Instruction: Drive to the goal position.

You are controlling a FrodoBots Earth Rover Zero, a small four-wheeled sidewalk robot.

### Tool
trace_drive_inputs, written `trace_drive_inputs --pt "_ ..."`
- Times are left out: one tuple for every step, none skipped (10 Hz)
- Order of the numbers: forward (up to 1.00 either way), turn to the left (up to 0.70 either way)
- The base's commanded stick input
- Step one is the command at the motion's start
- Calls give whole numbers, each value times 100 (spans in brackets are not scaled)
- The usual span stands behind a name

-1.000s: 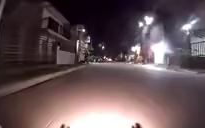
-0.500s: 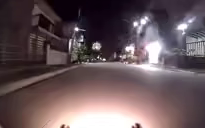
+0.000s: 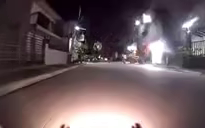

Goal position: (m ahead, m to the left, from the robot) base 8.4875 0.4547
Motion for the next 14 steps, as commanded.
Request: trace_drive_inputs --pt "85 0" --pt "85 0" --pt "85 0" --pt "85 0" --pt "85 0" --pt "85 0" --pt "85 0" --pt "85 0" --pt "85 0" --pt "85 -2" --pt "85 -16" --pt "85 -28" --pt "85 -15" --pt "85 0"
